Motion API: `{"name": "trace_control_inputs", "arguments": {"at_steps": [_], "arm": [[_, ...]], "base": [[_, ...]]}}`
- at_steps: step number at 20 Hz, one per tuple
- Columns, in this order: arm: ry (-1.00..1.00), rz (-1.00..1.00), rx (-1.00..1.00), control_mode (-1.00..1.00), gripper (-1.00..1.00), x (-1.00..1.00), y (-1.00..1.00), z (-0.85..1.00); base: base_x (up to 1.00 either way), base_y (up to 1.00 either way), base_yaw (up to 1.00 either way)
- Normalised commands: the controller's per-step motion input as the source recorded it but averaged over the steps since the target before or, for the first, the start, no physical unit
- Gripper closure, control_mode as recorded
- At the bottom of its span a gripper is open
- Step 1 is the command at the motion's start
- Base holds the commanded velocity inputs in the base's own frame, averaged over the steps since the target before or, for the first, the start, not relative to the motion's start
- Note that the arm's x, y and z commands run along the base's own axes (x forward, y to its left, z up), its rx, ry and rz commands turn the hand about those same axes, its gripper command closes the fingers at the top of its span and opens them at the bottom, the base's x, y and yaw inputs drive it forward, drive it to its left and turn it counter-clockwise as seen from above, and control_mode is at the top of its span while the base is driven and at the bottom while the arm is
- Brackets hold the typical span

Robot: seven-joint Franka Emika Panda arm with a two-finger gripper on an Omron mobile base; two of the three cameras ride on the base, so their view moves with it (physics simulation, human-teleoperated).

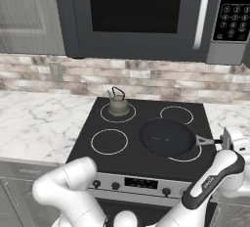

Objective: Pick the pan from the cabinet and place it on the stove. Then turn on the stove burner for the pan.

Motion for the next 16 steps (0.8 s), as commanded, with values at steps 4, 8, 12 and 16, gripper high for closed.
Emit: {"name": "trace_control_inputs", "arguments": {"at_steps": [4, 8, 12, 16], "arm": [[0.00, 0.00, 0.00, -1.00, 1.00, 0.34, -0.11, -0.31], [0.00, 0.00, 0.00, -1.00, 1.00, 0.29, -0.16, -0.32], [0.00, 0.00, 0.00, -1.00, 1.00, 0.21, -0.25, -0.28], [0.00, 0.00, 0.00, -1.00, 1.00, 0.16, -0.28, -0.25]], "base": [[0.00, 0.00, 0.00], [0.00, 0.00, 0.00], [0.00, 0.00, 0.00], [0.00, 0.00, 0.00]]}}
